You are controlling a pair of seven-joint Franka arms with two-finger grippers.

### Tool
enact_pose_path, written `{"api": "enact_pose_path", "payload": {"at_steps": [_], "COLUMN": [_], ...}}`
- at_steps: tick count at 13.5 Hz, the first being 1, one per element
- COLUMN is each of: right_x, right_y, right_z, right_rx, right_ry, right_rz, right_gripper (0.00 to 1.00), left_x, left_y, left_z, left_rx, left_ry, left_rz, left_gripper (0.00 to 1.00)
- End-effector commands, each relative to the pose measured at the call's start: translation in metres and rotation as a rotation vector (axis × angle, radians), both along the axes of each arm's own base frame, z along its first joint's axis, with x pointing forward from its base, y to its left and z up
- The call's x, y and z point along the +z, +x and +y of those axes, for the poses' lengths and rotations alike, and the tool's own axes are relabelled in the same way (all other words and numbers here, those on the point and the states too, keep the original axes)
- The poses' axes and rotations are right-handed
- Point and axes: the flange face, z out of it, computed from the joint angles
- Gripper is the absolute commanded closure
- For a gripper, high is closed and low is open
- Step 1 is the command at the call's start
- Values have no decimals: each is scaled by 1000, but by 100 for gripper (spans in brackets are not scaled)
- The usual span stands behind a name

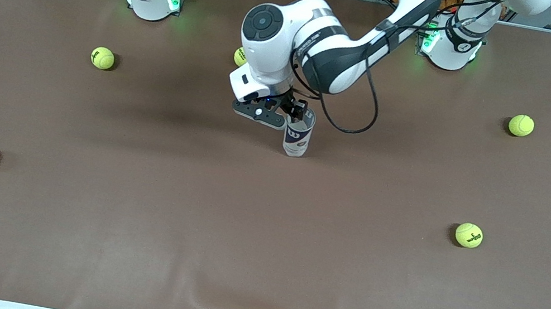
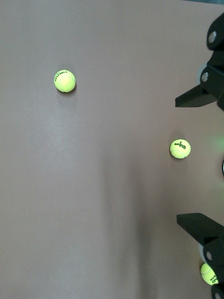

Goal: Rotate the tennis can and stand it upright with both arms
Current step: 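Lower the upright can onto the table with the left gripper, then open the left gripper and lift away from the can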

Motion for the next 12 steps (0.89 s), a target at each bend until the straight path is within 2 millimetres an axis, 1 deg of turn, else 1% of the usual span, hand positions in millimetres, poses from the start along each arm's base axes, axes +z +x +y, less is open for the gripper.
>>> {"api": "enact_pose_path", "payload": {"at_steps": [1, 2, 4, 6, 8, 10, 12], "right_x": [1, 1, 1, 2, 2, 1, 2], "right_y": [-1, -1, -1, -1, -1, -1, 0], "right_z": [1, 1, 1, 2, 2, 1, 1], "right_rx": [8, 8, 8, 10, 10, 8, 8], "right_ry": [8, 8, 8, 8, 8, 8, 8], "right_rz": [-2, -2, -2, -3, -3, -2, -5], "right_gripper": [0, 0, 0, 0, 0, 0, 0], "left_x": [43, 64, 105, 142, 167, 186, 203], "left_y": [8, 13, 31, 53, 69, 91, 108], "left_z": [25, 39, 75, 119, 157, 211, 266], "left_rx": [51, 71, 129, 197, 253, 265, 166], "left_ry": [12, 16, 7, 2, 7, 29, 42], "left_rz": [-35, -44, -75, -113, -142, -134, -111], "left_gripper": [0, 0, 0, 0, 0, 0, 0]}}
